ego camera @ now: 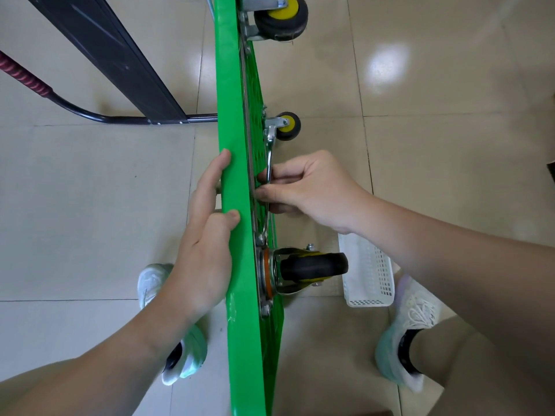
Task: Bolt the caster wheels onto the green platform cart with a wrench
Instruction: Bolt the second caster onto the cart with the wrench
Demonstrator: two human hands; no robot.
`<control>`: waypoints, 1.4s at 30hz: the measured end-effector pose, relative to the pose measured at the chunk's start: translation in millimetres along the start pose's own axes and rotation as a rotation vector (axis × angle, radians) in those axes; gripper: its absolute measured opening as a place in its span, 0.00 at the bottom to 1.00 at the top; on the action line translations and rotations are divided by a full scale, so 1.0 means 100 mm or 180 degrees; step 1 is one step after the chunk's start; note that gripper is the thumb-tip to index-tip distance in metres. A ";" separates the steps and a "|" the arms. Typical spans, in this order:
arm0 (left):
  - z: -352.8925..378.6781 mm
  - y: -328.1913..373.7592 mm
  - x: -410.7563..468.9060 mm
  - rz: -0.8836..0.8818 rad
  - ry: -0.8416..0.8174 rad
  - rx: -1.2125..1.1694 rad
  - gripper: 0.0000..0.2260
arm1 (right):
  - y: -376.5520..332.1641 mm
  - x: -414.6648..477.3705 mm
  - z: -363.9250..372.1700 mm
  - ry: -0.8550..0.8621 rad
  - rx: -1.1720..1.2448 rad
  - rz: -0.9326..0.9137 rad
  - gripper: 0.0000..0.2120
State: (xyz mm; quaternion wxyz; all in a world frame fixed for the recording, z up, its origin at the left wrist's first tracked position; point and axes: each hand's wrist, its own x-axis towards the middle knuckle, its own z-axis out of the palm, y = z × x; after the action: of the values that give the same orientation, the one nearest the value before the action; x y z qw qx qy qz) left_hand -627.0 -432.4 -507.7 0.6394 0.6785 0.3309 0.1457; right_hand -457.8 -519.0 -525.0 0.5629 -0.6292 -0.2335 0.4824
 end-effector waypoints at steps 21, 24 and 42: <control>-0.03 0.02 -0.01 -0.0039 -0.0173 0.0149 0.32 | 0.58 0.36 -0.08 0.0218 0.1030 0.1926 0.07; -0.03 0.02 -0.01 -0.0050 -0.0192 0.0045 0.33 | 0.39 0.40 -0.13 0.0306 0.1112 0.1453 0.16; -0.01 -0.01 0.01 0.0047 -0.0033 0.0049 0.31 | -0.20 -0.34 0.06 0.0187 0.0040 -0.0326 0.09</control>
State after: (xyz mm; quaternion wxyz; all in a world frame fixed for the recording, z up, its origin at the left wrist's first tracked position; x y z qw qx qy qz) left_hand -627.2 -430.9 -508.8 0.6348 0.6866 0.3237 0.1443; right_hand -472.2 -539.4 -494.2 0.5975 -0.6267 -0.2458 0.4357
